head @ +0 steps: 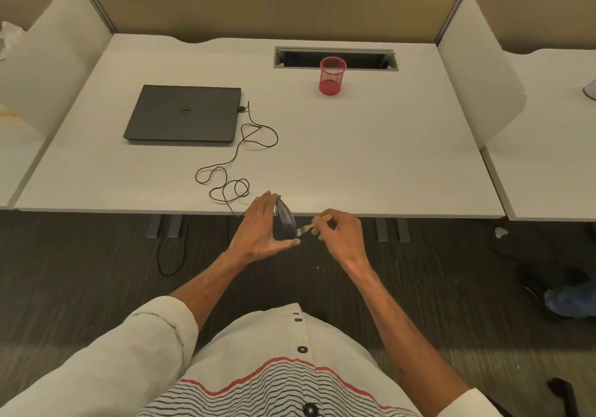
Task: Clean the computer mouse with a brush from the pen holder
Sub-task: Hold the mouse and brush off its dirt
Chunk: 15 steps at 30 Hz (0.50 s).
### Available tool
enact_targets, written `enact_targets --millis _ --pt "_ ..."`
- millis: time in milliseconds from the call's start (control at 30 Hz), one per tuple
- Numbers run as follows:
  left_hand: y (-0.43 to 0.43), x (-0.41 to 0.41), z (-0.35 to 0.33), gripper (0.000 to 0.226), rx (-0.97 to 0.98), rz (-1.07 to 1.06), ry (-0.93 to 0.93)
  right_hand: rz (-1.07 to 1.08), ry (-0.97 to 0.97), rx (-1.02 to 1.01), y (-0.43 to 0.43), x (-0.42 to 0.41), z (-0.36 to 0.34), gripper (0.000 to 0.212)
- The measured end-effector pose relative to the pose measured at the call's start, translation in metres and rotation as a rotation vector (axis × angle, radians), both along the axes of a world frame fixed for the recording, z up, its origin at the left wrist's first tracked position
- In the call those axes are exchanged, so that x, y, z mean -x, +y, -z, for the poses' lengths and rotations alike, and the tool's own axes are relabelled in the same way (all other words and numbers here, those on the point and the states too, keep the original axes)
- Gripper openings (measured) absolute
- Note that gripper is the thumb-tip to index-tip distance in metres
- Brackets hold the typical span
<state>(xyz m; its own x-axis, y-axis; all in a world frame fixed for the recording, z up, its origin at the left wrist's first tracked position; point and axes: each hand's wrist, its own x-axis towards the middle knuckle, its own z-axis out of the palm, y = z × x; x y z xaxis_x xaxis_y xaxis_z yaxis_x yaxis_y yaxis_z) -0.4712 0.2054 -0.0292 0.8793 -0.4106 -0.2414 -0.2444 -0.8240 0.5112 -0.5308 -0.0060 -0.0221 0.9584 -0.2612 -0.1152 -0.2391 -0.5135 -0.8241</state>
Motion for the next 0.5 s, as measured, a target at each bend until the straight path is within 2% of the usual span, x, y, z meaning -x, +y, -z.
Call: enact_targets --millis 233,367,500 --pt "0.001 0.000 0.000 0.127 0.000 0.011 -0.002 0.023 0.019 -0.326 -0.002 -0.002 -0.009 0.018" --pt "-0.001 -0.001 0.000 0.131 -0.013 0.003 -0.002 0.166 -0.008 -0.197 -0.008 -0.005 -0.007 0.017" --pt "-0.001 -0.002 0.001 0.131 -0.004 0.006 0.010 0.119 0.050 -0.084 -0.007 -0.004 -0.002 0.020"
